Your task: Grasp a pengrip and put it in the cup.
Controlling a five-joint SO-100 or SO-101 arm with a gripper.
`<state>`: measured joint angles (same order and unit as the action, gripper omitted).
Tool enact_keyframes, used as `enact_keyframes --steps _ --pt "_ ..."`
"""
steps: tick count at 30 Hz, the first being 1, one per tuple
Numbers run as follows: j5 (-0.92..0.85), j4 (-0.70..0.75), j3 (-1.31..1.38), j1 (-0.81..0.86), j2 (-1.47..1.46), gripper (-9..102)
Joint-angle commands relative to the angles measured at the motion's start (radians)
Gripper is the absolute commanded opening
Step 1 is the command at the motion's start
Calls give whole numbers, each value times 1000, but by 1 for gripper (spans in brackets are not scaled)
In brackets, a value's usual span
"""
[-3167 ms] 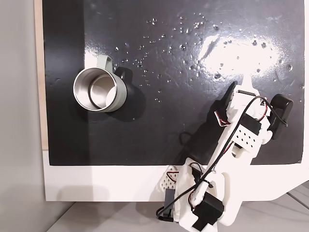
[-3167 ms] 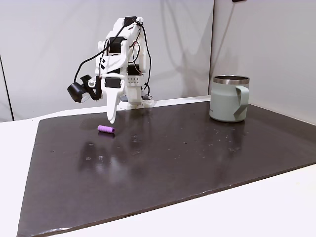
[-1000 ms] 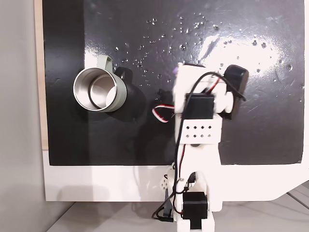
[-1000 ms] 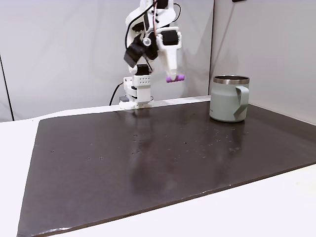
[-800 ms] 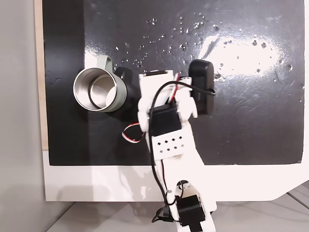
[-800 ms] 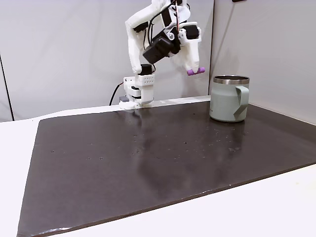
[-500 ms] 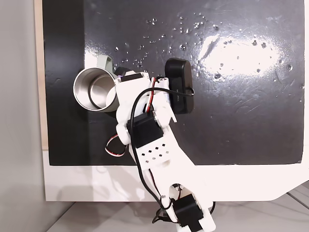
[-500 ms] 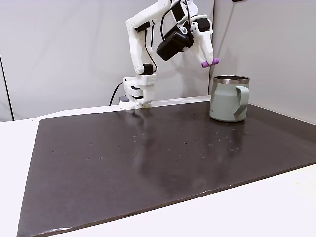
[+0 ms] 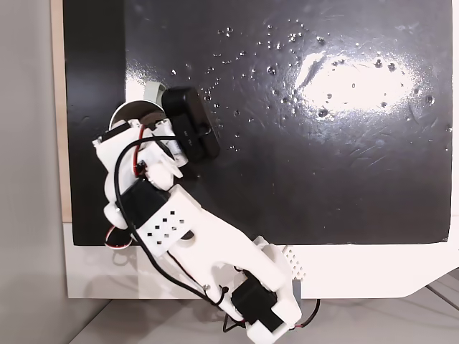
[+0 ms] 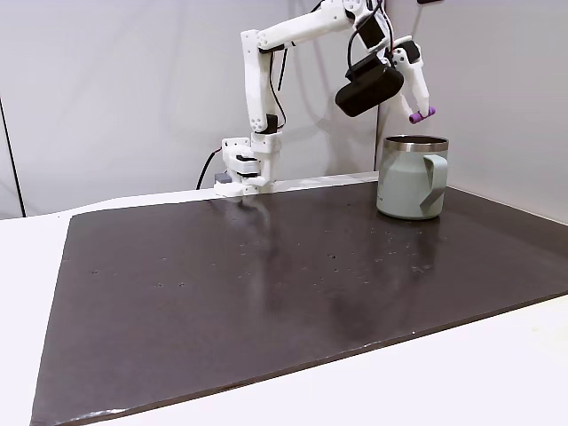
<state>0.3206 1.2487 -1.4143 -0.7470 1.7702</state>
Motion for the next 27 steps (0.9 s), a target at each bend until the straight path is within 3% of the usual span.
enact_keyframes --steps 1,4,8,10,27 --pt "-9 -18 54 -17 -2 0" --pt "-35 -17 31 -17 6 2" --pt "-63 -17 -2 -17 41 26" --pt "-78 -17 -11 -18 49 32" --pt "-98 -11 -20 -18 64 30"
